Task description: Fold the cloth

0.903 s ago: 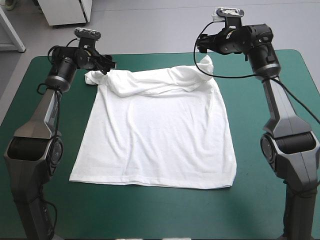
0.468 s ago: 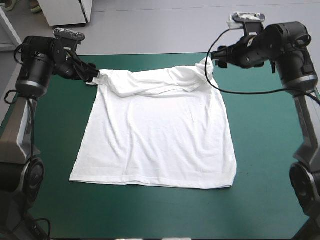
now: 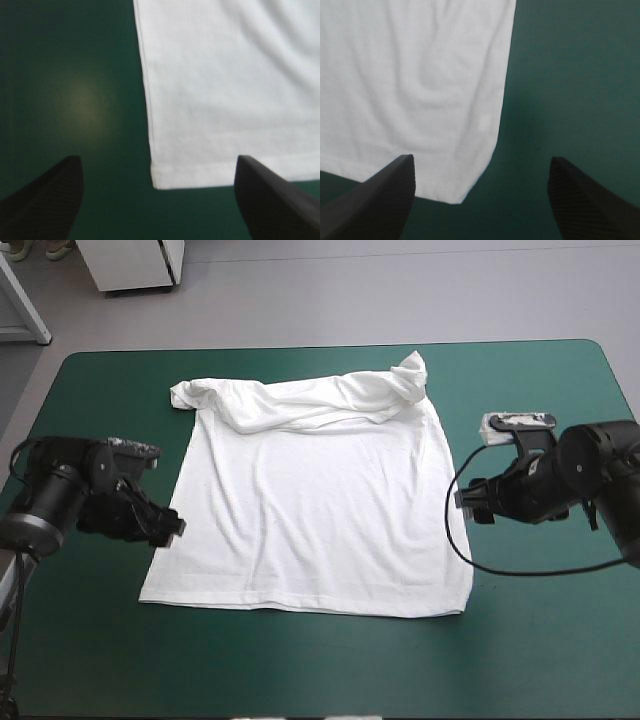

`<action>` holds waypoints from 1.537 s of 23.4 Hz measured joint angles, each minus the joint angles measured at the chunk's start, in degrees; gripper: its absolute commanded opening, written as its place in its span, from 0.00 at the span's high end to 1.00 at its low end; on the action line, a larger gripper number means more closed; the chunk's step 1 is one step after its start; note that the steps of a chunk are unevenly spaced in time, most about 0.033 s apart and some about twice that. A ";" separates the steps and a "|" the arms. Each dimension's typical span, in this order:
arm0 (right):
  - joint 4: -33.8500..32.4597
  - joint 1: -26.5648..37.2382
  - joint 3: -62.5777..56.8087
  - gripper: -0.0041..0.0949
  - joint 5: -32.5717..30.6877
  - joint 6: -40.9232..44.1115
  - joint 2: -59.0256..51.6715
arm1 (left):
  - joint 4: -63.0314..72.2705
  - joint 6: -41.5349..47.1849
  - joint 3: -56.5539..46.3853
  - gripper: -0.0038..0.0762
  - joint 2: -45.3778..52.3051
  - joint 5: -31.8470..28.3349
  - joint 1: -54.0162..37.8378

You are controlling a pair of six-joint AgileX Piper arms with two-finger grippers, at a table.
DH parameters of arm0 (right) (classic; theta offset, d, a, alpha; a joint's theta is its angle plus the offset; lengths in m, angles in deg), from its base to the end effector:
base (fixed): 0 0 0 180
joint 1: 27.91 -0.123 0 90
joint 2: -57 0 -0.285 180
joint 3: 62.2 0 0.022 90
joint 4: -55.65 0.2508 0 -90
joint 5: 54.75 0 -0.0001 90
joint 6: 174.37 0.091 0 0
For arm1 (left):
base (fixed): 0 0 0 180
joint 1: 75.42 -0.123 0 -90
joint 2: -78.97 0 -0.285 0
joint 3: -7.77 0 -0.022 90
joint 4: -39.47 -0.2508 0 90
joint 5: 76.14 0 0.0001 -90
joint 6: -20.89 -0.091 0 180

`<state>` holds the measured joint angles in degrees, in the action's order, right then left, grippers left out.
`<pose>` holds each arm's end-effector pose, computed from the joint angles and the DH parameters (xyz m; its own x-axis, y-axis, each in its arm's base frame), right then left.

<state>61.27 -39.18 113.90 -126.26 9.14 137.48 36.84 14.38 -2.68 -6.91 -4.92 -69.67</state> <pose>0.2311 0.0547 0.3678 -0.9122 -0.0880 -0.4002 -0.1483 0.9814 0.1222 0.2499 -0.0212 0.3127 -0.9519 0.2244 -0.2087 0.2144 0.9743 0.0697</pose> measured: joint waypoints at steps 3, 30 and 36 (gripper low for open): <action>0.00 0.00 -4.09 0.27 0.06 -0.19 -3.29 | 0.64 0.01 -7.38 0.20 0.29 -0.63 0.00; 3.37 -1.29 -14.02 0.35 5.16 1.52 3.83 | 9.12 -1.15 -21.83 0.96 -5.03 -22.06 -0.25; -4.51 -8.78 -19.15 0.35 15.40 12.39 12.52 | 9.07 -1.57 -21.83 0.96 -4.96 -22.06 -0.25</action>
<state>56.76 -47.95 94.75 -110.86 21.53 150.00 45.92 12.81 -24.51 -11.87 -26.98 -69.92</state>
